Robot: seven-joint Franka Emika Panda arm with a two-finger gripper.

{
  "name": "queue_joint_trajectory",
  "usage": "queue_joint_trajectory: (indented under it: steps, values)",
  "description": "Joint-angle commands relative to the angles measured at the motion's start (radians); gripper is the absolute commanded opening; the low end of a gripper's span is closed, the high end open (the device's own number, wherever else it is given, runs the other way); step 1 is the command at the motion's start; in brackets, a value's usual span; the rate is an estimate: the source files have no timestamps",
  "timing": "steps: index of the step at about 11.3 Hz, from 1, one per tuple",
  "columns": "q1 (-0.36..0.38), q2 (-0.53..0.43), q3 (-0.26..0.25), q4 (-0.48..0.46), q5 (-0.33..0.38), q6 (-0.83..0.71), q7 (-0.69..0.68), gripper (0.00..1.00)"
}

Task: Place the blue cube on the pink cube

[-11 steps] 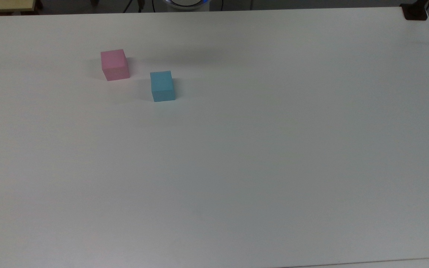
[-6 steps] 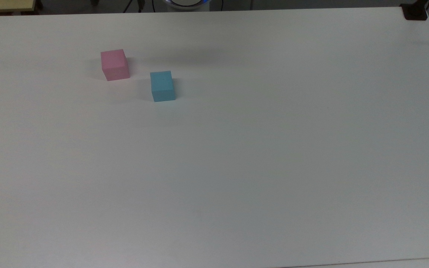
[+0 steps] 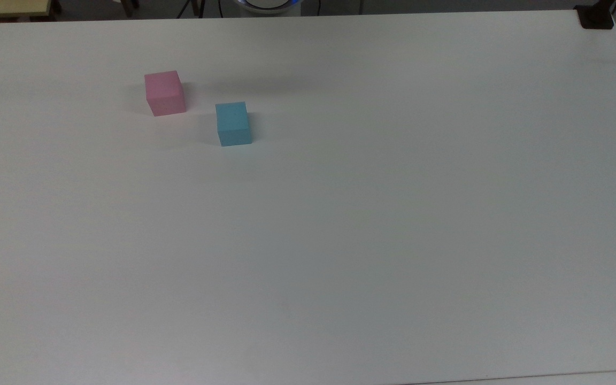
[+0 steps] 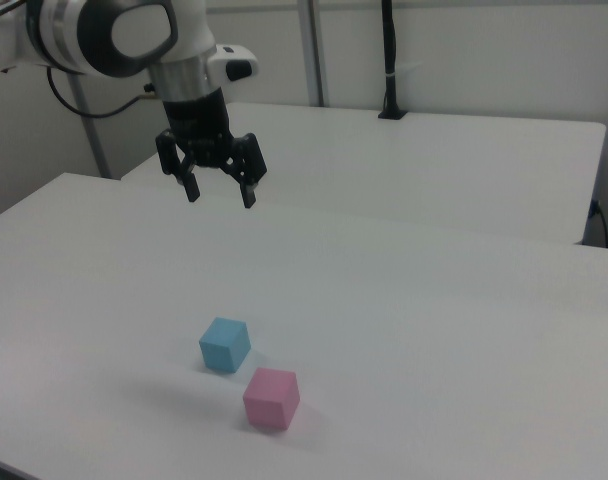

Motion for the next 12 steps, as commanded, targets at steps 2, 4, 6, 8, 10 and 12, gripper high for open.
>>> queue_joint_trajectory:
  steps: [2, 4, 6, 8, 10, 12]
  values:
    - [0.007, 0.018, 0.009, -0.114, -0.092, -0.005, -0.272, 1.0]
    - [0.009, 0.044, 0.017, -0.157, -0.091, 0.003, -0.249, 1.0]
    - [0.021, 0.067, 0.031, -0.21, -0.078, 0.041, -0.146, 1.0]
    - [0.05, 0.079, 0.035, -0.303, -0.078, 0.18, -0.005, 1.0]
    - [0.073, 0.093, 0.04, -0.378, -0.078, 0.271, 0.079, 1.0]
    - [0.081, 0.14, 0.04, -0.377, -0.083, 0.317, 0.117, 1.0]
